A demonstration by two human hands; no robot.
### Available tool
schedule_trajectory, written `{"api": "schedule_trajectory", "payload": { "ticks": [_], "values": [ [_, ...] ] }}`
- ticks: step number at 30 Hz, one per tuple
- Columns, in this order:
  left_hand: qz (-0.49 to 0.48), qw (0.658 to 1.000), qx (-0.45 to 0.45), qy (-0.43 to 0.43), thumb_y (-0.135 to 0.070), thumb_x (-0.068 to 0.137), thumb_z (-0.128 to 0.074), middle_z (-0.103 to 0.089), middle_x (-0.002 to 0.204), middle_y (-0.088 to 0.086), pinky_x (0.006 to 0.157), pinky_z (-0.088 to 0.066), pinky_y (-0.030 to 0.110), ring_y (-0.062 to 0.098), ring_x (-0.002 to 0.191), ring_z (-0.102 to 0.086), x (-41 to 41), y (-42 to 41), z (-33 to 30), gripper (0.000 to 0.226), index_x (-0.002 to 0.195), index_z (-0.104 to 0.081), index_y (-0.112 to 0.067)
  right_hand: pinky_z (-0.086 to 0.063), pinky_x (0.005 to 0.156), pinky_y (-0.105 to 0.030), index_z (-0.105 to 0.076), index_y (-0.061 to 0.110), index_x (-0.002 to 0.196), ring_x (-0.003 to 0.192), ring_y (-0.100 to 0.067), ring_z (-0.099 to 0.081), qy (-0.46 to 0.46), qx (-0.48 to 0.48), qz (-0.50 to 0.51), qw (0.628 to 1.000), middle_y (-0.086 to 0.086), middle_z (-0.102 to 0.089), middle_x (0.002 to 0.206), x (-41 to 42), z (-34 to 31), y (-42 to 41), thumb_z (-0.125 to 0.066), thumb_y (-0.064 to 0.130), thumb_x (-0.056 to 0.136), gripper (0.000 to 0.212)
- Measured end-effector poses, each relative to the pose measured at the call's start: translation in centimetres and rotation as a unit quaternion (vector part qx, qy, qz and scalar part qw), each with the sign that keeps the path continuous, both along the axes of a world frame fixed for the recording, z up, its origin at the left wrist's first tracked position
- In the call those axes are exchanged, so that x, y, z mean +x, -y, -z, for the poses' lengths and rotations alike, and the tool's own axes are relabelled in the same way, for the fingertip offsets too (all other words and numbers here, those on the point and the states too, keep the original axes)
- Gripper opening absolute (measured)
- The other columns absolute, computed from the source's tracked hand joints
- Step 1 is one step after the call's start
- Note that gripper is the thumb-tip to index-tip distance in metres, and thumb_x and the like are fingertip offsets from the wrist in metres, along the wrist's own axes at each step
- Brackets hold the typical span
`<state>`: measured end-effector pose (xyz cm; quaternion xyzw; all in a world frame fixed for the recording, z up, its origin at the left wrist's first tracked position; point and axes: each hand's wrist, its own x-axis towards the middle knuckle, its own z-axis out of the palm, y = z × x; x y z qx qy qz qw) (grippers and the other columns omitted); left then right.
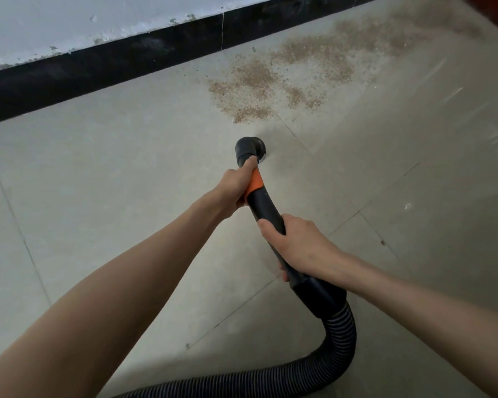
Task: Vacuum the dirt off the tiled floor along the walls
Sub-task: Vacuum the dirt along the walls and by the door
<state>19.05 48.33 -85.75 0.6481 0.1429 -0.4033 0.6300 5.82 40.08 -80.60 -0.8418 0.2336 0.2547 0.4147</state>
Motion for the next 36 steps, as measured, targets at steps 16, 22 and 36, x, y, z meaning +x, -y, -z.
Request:
{"api": "schedule_trajectory", "payload": {
  "ticks": [16,22,36],
  "values": [
    [0.012,0.998,-0.06,-0.015,-0.038,0.092,-0.056,-0.057,0.094,0.012,0.094,-0.048,0.04,0.025,0.088,-0.057,-5.0,-5.0,-0.5,0.035,0.095,-0.054,-0.003,-0.045,0.039,-0.025,-0.041,0.009,0.083,0.037,-0.027,-0.055,-0.039,0.187,0.099,0.977,-0.012,-0.055,0.046,-4.1,0.5,-2.3,-0.035,0.055,0.099,0.049],
    [-0.019,0.999,-0.039,-0.021,-0.036,0.092,-0.056,-0.059,0.085,0.008,0.066,-0.053,0.026,0.017,0.071,-0.061,-6.0,-8.3,-0.6,0.034,0.093,-0.054,-0.002,-0.046,0.04,-0.026,-0.042,0.007,0.081,0.036,-0.025,-0.055,-0.053,0.231,0.087,0.968,-0.01,-0.055,0.045,-5.0,0.5,-5.8,-0.032,0.055,0.1,0.053],
    [0.061,0.996,-0.016,-0.056,-0.036,0.093,-0.055,-0.06,0.088,0.008,0.078,-0.054,0.029,0.018,0.077,-0.062,-10.5,-10.5,-0.4,0.034,0.098,-0.054,-0.003,-0.055,0.057,-0.03,-0.047,0.004,0.083,0.055,-0.026,-0.062,-0.227,0.367,0.098,0.897,-0.015,-0.06,0.063,-8.4,-1.0,-6.5,-0.028,0.05,0.101,0.053]
  ]
}}
